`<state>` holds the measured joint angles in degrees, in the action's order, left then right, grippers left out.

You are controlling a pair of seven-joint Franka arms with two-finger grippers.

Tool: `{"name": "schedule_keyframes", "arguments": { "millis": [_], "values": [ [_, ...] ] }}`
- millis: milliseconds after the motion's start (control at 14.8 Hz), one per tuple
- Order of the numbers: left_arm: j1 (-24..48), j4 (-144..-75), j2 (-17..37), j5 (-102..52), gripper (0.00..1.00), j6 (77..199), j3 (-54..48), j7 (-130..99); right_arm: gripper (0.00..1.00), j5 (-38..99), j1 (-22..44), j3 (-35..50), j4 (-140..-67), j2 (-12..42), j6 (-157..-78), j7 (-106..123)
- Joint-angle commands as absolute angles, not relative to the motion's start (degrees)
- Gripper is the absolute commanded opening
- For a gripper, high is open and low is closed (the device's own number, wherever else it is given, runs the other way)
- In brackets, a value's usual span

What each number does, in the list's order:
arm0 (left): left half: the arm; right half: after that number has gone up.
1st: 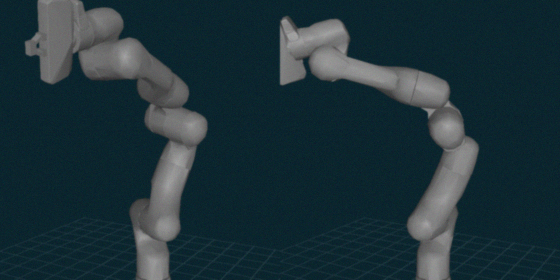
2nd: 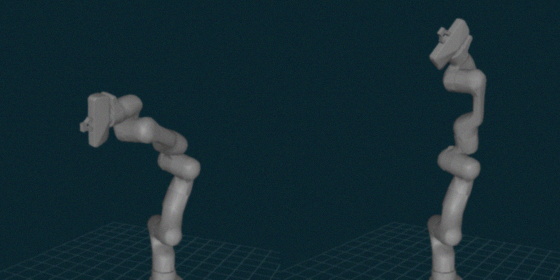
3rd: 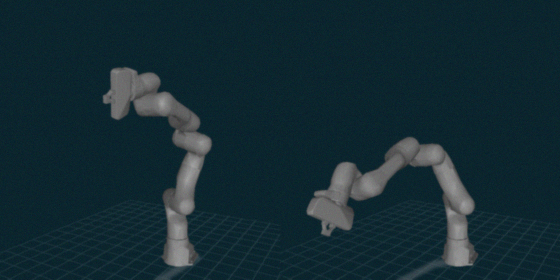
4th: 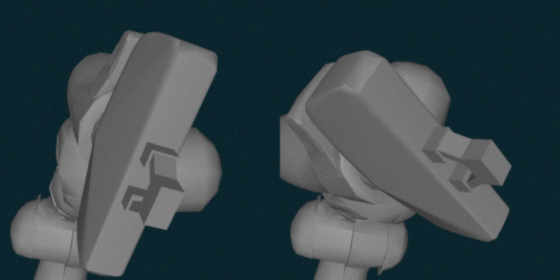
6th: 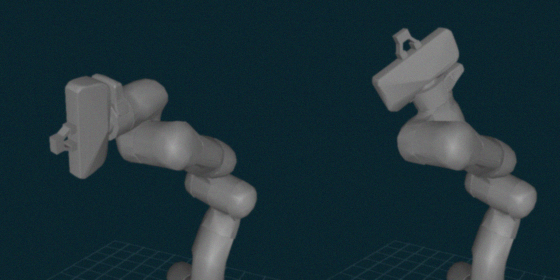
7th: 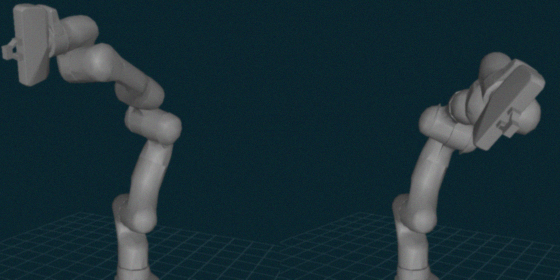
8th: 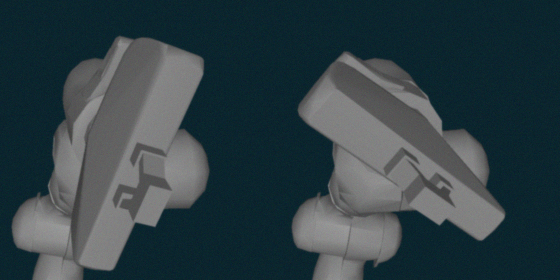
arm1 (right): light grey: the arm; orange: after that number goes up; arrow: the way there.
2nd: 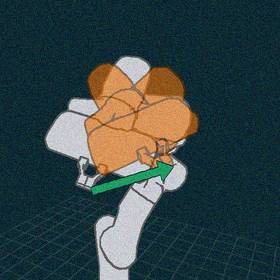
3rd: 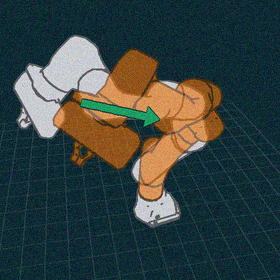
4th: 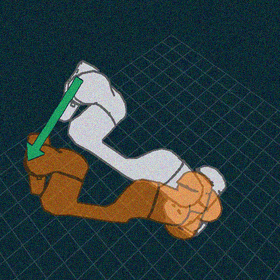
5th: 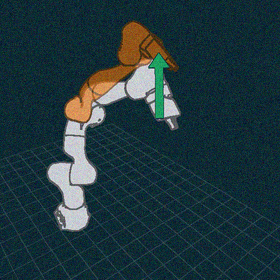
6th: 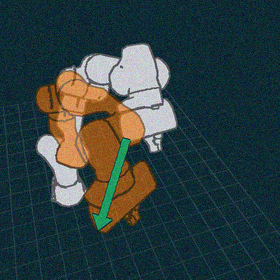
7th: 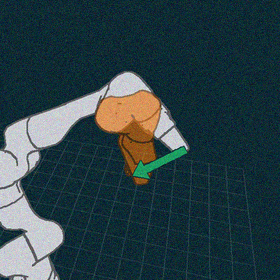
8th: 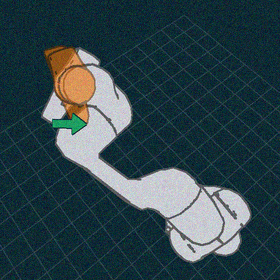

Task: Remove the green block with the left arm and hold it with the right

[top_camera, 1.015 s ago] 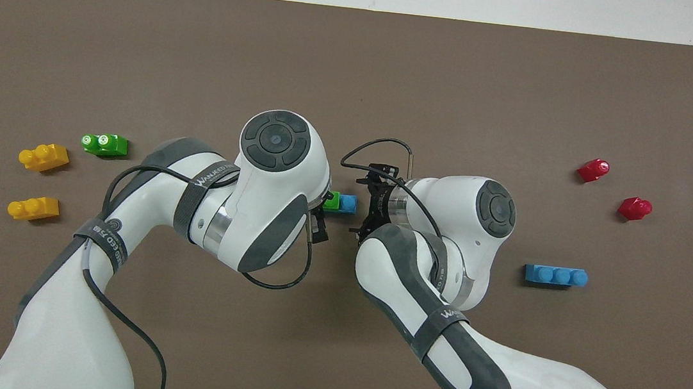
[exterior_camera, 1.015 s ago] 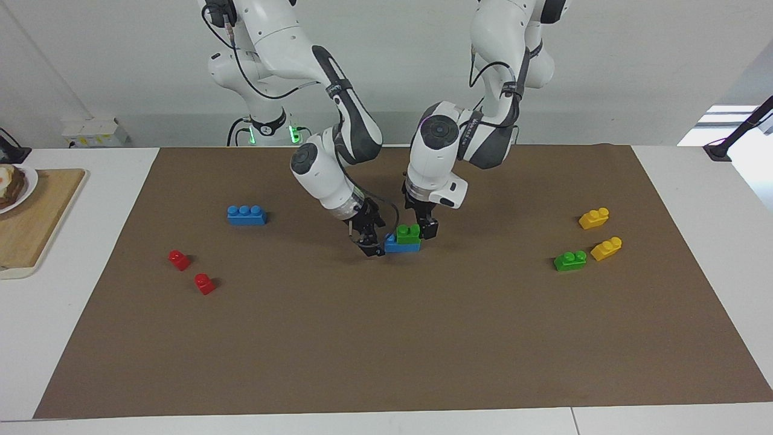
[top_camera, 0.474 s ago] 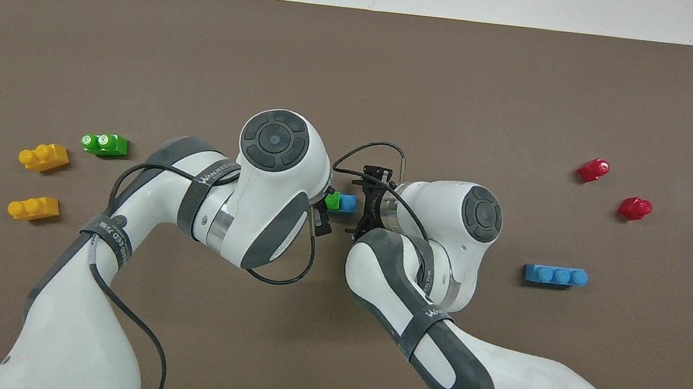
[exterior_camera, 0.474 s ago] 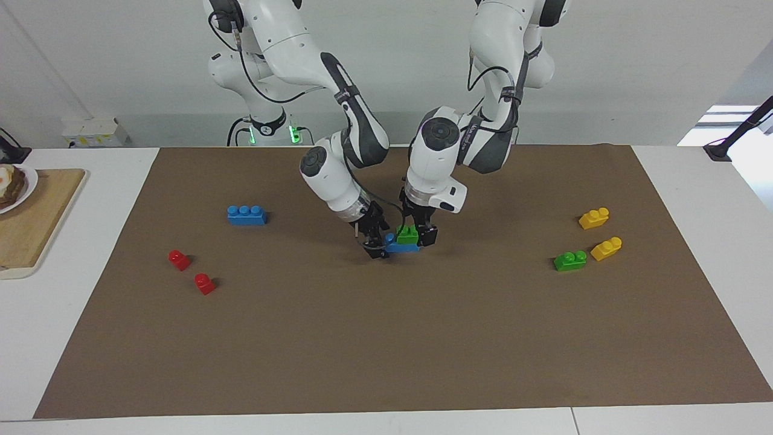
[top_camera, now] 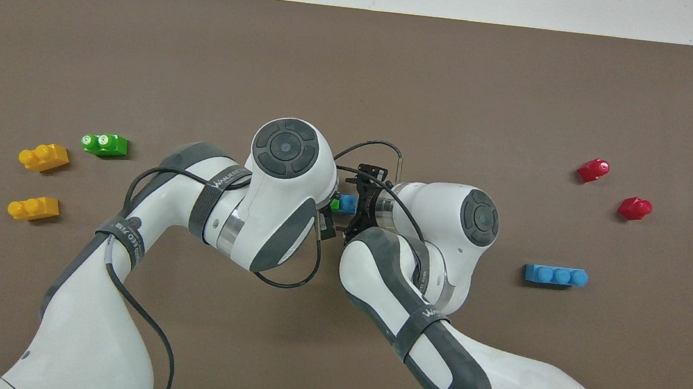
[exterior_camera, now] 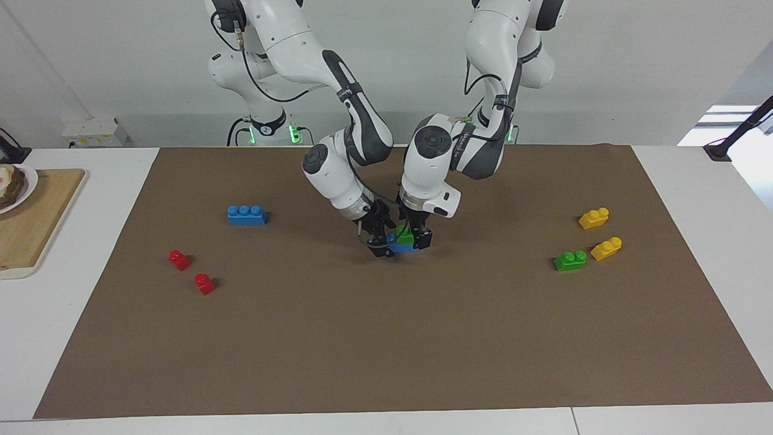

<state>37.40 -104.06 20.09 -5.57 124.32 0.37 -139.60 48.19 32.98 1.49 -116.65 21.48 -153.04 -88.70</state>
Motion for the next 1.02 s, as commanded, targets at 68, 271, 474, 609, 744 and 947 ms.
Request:
{"name": "schedule_keyframes", "arguments": {
  "millis": [68, 271, 474, 609, 744, 947],
  "values": [
    [39.20, -105.47, 20.21, -3.09, 1.00, 125.77, 1.06, -140.98, 0.87, 49.66, 33.49, 1.49, -116.19, 22.32, -154.42, -86.84],
    [39.46, -105.64, 20.13, -2.72, 1.00, 125.86, 1.05, -140.98, 0.85, 49.66, 33.22, 1.49, -116.28, 22.32, -154.42, -85.96],
    [39.55, -105.73, 20.13, -2.72, 0.86, 125.77, 1.05, -141.06, 0.77, 49.66, 33.14, 1.49, -116.37, 22.32, -154.42, -85.87],
    [39.55, -105.64, 20.13, -2.72, 0.50, 125.77, 1.05, -141.06, 0.68, 49.75, 32.70, 1.49, -116.54, 22.24, -154.42, -85.78],
    [39.55, -105.64, 20.13, -2.72, 0.15, 125.60, 1.05, -141.06, 0.47, 49.83, 32.78, 1.49, -116.46, 22.24, -154.42, -85.78],
    [39.55, -105.47, 20.13, -2.64, 0.02, 124.81, 1.14, -140.98, 0.00, 49.83, 33.40, 1.49, -116.45, 22.24, -154.51, -82.19]
  ]
}}
